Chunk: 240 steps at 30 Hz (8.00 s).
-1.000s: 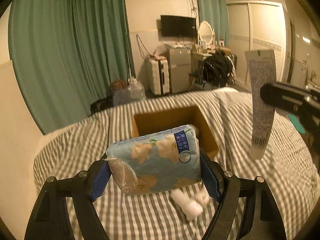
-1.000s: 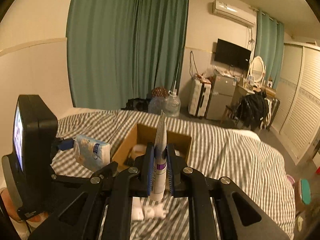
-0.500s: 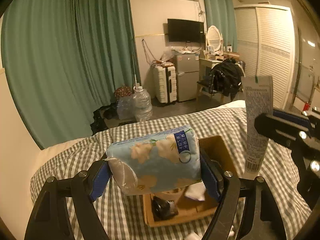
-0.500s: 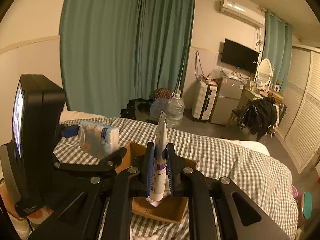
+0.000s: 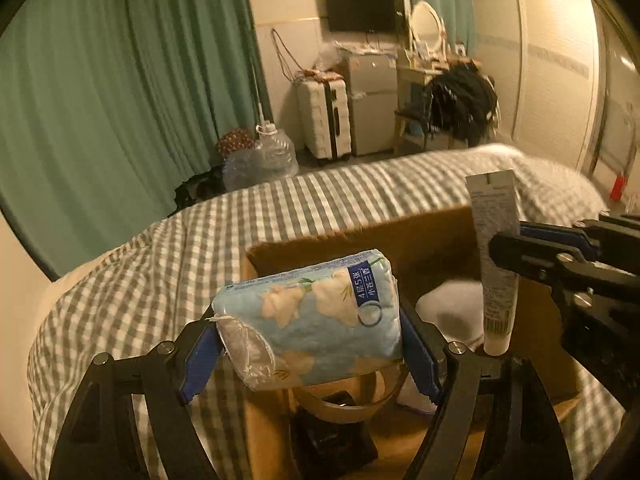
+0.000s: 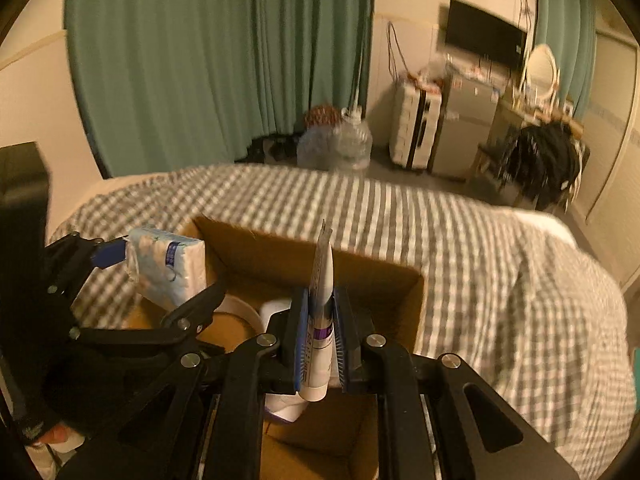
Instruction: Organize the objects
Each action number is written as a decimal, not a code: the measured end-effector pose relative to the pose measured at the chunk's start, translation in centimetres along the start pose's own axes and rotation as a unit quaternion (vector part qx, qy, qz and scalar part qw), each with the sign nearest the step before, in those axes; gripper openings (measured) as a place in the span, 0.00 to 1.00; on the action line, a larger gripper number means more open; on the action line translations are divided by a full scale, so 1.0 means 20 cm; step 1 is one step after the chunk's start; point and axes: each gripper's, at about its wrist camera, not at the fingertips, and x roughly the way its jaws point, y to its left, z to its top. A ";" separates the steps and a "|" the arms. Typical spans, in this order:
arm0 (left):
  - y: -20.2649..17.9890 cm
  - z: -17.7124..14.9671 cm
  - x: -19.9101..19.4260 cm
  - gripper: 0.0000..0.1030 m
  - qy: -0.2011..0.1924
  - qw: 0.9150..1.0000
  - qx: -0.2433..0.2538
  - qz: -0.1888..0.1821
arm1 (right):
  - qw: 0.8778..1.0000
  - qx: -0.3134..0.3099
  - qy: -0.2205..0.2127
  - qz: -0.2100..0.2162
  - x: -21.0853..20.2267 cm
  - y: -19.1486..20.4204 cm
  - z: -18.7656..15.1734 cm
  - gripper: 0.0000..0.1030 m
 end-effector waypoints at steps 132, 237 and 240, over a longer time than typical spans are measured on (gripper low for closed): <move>0.08 -0.97 -0.68 0.46 0.061 0.994 -0.090 0.021 | 0.996 0.012 0.080 -0.026 -0.41 0.35 -0.98 0.67; 0.21 -0.11 -1.45 1.00 -0.243 0.968 -0.050 0.035 | 0.959 0.078 -0.259 -0.087 -1.47 -0.02 -0.25 1.00; 0.20 -0.17 -1.44 1.00 -0.249 0.966 -0.054 0.039 | 0.958 0.086 -0.258 -0.091 -1.42 -0.02 -0.31 1.00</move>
